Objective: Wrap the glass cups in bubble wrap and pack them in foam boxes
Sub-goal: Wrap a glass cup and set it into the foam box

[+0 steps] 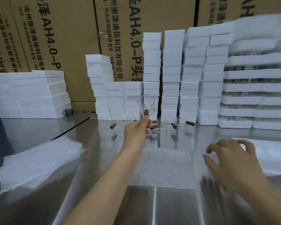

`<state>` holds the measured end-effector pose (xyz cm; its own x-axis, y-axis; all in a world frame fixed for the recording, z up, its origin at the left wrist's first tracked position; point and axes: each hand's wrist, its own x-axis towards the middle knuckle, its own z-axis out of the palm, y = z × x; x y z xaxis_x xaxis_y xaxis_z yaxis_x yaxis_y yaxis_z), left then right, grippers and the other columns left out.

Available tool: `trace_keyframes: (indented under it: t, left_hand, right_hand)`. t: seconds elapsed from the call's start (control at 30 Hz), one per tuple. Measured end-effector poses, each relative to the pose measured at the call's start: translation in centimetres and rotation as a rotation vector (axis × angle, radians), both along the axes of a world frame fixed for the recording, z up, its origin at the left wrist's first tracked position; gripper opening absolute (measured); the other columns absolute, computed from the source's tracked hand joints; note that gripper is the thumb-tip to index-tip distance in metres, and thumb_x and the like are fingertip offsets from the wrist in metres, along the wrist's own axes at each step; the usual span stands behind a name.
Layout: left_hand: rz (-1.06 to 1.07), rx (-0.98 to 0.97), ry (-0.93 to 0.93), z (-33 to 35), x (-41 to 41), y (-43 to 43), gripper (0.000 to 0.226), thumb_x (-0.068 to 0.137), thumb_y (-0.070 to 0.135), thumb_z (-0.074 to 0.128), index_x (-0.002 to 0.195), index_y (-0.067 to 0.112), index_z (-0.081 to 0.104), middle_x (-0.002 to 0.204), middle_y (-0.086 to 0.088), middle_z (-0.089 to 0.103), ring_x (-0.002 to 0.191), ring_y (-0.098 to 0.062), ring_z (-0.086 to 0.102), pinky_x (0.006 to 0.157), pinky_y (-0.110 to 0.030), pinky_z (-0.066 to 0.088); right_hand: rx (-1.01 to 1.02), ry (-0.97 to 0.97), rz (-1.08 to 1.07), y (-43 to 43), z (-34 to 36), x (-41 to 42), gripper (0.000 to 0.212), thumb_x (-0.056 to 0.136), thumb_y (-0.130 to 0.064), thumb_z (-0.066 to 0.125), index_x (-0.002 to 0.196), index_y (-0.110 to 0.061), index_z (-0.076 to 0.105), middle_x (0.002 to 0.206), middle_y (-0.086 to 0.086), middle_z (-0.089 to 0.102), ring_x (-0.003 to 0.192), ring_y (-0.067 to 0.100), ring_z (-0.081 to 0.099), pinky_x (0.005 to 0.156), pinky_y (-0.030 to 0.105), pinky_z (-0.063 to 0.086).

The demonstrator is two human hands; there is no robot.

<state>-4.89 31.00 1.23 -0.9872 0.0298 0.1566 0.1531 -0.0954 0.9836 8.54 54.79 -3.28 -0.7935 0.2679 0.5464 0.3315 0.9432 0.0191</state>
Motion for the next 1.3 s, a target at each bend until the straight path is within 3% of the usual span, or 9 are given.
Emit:
trace_keyframes:
  t: [0.1,0.2,0.4,0.53,0.73,0.93,1.1,1.2,1.3]
  left_hand:
    - [-0.116,0.024,0.113,-0.6,3.4,2.7,0.030,0.107,0.041,0.064,0.093,0.021,0.082,0.084,0.012,0.076,0.065,0.001,0.059,0.067,-0.021,0.044]
    - [-0.163,0.023,0.188,-1.3,5.5,4.2,0.030,0.107,0.040,0.064,0.092,0.021,0.081,0.077,0.011,0.067,0.063,0.000,0.053,0.069,-0.021,0.042]
    - [-0.220,0.132,0.085,-2.0,6.8,4.9,0.023,0.105,0.041,0.066,0.094,0.033,0.084,0.090,0.008,0.071,0.072,-0.006,0.052,0.081,-0.031,0.042]
    - [-0.199,0.114,0.106,-2.1,6.3,4.5,0.019,0.106,0.039,0.066,0.106,0.029,0.082,0.093,0.018,0.078,0.067,0.001,0.053,0.080,-0.027,0.044]
    - [-0.264,0.011,0.179,-2.6,6.6,5.0,0.021,0.103,0.041,0.069,0.099,0.028,0.085,0.089,0.006,0.070,0.069,-0.003,0.053,0.077,-0.025,0.044]
    - [-0.340,0.049,0.193,-4.1,8.5,6.7,0.014,0.091,0.036,0.084,0.100,0.026,0.084,0.093,0.004,0.081,0.071,0.000,0.062,0.062,-0.012,0.048]
    - [-0.250,0.058,0.174,-5.0,9.1,7.5,0.017,0.084,0.026,0.093,0.090,0.019,0.078,0.082,0.005,0.077,0.070,-0.009,0.061,0.068,-0.022,0.050]
    - [-0.258,0.055,0.186,-4.8,9.1,7.5,0.021,0.084,0.024,0.092,0.093,0.015,0.076,0.083,0.005,0.076,0.071,-0.015,0.059,0.070,-0.028,0.052]
    - [-0.350,0.042,0.228,-4.4,9.2,7.3,0.007,0.093,0.019,0.083,0.099,0.017,0.079,0.091,0.003,0.080,0.073,-0.011,0.068,0.065,-0.018,0.052]
  right_hand:
    - [-0.078,0.178,0.166,-0.4,0.0,0.0,0.011,0.093,-0.047,0.066,0.095,-0.040,0.074,0.097,-0.017,0.068,0.107,0.016,0.064,0.104,0.040,0.023]
    - [-0.194,0.246,0.318,-1.2,0.4,0.0,0.019,0.099,-0.053,0.055,0.100,-0.043,0.071,0.092,-0.024,0.063,0.101,0.006,0.059,0.100,0.034,0.026]
    - [-0.257,0.254,0.436,-1.9,0.3,0.2,0.033,0.095,-0.061,0.042,0.093,-0.044,0.070,0.086,-0.029,0.063,0.094,-0.004,0.058,0.095,0.031,0.031]
    - [-0.330,0.255,0.477,-1.7,0.1,0.2,0.019,0.098,-0.048,0.057,0.090,-0.040,0.072,0.085,-0.029,0.066,0.092,-0.003,0.061,0.093,0.033,0.042]
    - [-0.825,0.393,0.630,-3.4,0.4,0.6,0.027,0.100,-0.048,0.062,0.126,-0.044,0.070,0.110,-0.028,0.069,0.105,-0.003,0.065,0.081,0.011,0.049]
    - [-1.170,0.594,0.696,-4.7,1.4,0.9,0.011,0.096,-0.033,0.075,0.106,-0.036,0.078,0.101,-0.012,0.080,0.100,0.007,0.075,0.086,0.029,0.056]
    - [-1.381,0.528,0.713,-4.9,1.3,0.9,0.009,0.090,-0.029,0.082,0.098,-0.026,0.084,0.097,-0.005,0.082,0.098,0.010,0.077,0.078,0.012,0.056]
    - [-1.408,0.424,0.752,-4.9,1.5,0.8,0.013,0.098,-0.036,0.070,0.100,-0.033,0.083,0.102,-0.004,0.081,0.104,0.008,0.075,0.083,0.015,0.056]
    - [-1.435,0.346,0.794,-5.0,1.8,0.8,0.024,0.104,-0.042,0.060,0.105,-0.029,0.081,0.102,0.006,0.080,0.101,0.017,0.074,0.079,0.023,0.054]
